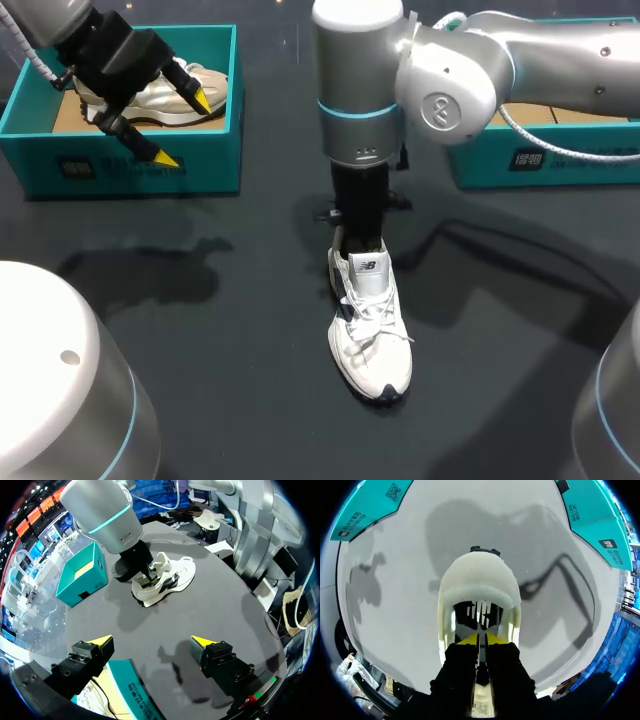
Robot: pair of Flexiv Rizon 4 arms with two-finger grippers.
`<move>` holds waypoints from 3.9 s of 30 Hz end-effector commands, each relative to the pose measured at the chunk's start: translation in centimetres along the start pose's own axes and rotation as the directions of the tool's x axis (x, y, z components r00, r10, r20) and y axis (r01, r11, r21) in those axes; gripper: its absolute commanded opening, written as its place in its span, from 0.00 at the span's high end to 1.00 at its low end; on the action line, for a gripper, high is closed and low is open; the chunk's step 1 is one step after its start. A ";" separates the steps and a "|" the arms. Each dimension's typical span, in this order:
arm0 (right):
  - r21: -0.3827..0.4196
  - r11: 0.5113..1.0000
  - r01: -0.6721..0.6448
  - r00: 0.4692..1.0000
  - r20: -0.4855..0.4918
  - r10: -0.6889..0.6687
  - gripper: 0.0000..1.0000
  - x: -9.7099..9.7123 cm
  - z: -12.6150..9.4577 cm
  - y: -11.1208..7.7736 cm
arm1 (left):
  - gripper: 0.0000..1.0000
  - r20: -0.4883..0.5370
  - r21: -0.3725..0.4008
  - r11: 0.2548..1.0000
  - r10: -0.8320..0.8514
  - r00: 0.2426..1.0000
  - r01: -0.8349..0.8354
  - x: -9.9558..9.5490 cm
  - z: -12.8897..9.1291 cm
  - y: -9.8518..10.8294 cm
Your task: Take the shoe out of the shoebox, open the shoe tongue, remove and reinsert the insole, then place the shoe into the shoebox
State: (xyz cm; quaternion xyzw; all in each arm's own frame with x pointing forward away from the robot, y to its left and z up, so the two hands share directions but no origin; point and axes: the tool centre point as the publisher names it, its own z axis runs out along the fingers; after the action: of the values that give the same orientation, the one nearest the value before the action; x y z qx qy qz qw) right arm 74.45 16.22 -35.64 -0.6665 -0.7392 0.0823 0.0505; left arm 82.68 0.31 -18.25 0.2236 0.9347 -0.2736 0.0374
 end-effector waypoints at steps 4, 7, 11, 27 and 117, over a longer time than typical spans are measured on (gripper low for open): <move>0.000 1.000 -0.004 1.000 0.021 0.004 0.90 0.2 -1.1 -0.7 | 0.00 -0.002 -0.002 1.000 0.001 1.000 -0.001 -0.1 0.0 0.0; 0.007 1.000 -0.006 1.000 0.018 0.006 0.87 0.0 -1.1 -1.0 | 0.00 -0.002 -0.002 1.000 0.001 1.000 -0.001 -0.1 0.0 0.0; 0.015 1.000 -0.013 1.000 0.024 0.013 0.81 -0.1 -1.3 -1.3 | 0.00 -0.002 -0.002 1.000 0.001 1.000 -0.001 -0.1 0.0 0.0; 0.037 0.999 -0.033 0.999 0.025 0.032 0.54 0.0 -1.3 -1.9 | 0.00 -0.002 -0.002 1.000 0.001 1.000 -0.001 -0.1 0.0 0.0; -0.210 0.976 -0.059 0.998 0.011 0.063 0.54 -0.6 -4.2 -13.4 | 0.00 -0.002 -0.002 1.000 0.001 1.000 -0.001 -0.1 0.0 0.0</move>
State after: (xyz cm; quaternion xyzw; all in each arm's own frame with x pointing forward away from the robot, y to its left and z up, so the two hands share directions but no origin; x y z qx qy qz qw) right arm 62.51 15.04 -28.98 -0.6893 -0.7236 0.0191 -0.0283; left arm 82.68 0.31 -18.25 0.2236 0.9348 -0.2736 0.0374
